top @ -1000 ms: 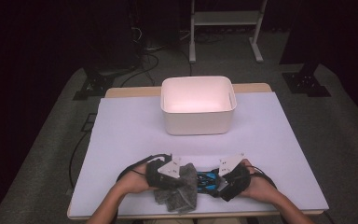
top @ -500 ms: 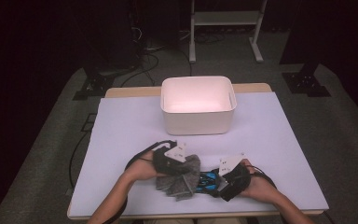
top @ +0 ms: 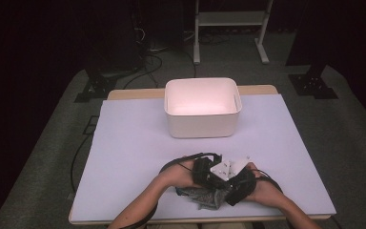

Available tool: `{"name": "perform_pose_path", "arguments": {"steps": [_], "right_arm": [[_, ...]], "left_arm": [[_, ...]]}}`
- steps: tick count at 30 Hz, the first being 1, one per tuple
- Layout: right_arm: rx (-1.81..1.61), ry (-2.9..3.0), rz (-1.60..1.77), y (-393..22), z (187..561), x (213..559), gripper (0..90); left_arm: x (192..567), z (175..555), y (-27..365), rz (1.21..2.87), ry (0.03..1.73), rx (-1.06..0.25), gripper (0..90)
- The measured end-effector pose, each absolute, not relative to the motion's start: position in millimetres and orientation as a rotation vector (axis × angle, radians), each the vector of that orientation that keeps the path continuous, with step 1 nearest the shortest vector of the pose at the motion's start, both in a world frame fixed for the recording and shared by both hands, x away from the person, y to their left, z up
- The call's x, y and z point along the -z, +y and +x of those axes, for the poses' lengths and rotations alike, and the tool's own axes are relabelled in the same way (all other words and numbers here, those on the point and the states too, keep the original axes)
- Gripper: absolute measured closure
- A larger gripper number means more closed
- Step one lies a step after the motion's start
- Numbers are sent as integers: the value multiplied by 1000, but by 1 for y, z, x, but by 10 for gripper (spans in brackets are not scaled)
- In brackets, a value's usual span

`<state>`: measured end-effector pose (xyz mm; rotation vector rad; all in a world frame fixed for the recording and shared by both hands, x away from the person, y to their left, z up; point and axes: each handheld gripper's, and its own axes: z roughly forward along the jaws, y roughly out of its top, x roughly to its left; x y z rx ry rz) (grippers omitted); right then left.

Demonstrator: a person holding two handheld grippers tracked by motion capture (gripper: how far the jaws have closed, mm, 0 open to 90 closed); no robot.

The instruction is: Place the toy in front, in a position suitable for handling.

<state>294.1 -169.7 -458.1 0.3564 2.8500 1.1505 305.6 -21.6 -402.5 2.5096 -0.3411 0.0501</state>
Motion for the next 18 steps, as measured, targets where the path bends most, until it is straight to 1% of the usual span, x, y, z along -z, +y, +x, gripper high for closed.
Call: {"name": "perform_pose_path", "arguments": {"steps": [2,6,7,8,9,10,14,15,16,18], "right_arm": [[-1146,2859,394,-169,292,457,233],[-1148,2853,383,-169,293,457,234],[-1148,2844,340,-170,294,458,234],[-1147,2852,366,-170,293,458,234],[-1147,2852,366,-170,293,458,234],[-1149,2843,339,-170,294,458,234],[-1147,2843,335,-170,295,458,234],[-1147,2843,338,-170,295,458,233],[-1147,2843,338,-170,295,458,233],[-1135,2847,348,-169,294,457,231]], "left_arm": [[403,305,-22,2512,-342,-51,814],[403,306,-10,2507,-317,-48,818],[403,305,1,2507,-296,-54,817],[402,305,10,2508,-272,-55,817],[402,305,10,2508,-272,-55,817],[402,305,18,2504,-263,-69,817],[400,299,57,2506,-189,-99,817],[401,296,75,2523,-150,-116,817],[401,296,75,2523,-150,-116,816],[405,295,91,2535,-103,-118,816]]}}
